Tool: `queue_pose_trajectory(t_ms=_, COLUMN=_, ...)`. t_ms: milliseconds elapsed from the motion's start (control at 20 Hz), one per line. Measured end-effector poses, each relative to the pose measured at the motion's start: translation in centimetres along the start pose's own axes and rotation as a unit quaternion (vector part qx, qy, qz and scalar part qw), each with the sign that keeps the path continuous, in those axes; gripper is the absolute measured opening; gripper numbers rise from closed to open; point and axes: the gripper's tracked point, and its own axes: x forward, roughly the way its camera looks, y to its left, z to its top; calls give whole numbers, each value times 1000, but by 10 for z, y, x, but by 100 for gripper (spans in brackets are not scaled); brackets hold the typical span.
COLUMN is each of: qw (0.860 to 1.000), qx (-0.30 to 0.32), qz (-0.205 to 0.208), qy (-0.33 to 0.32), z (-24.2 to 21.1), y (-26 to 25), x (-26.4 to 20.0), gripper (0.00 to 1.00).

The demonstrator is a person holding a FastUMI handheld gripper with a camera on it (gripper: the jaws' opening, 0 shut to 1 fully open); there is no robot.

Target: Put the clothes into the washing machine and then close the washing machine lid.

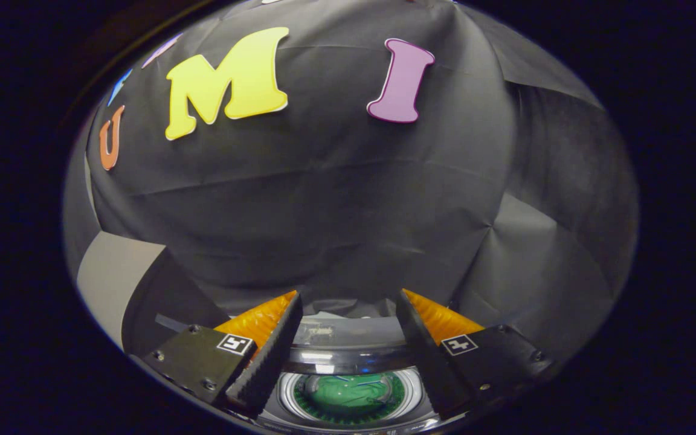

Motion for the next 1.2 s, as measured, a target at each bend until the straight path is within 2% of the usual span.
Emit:
queue_pose_trajectory(t_ms=700, qw=999, qx=5, qz=-33, qy=14, z=-45, y=-6, x=-34, gripper=98)
queue_pose_trajectory(t_ms=950, qw=998, qx=10, qz=-52, qy=41, z=-82, y=-8, x=-52, gripper=98)
queue_pose_trajectory(t_ms=1050, qw=997, qx=24, qz=-50, qy=49, z=-101, y=-6, x=-65, gripper=98)
queue_pose_trajectory(t_ms=1200, qw=998, qx=31, qz=-53, qy=25, z=-109, y=0, x=-100, gripper=98)
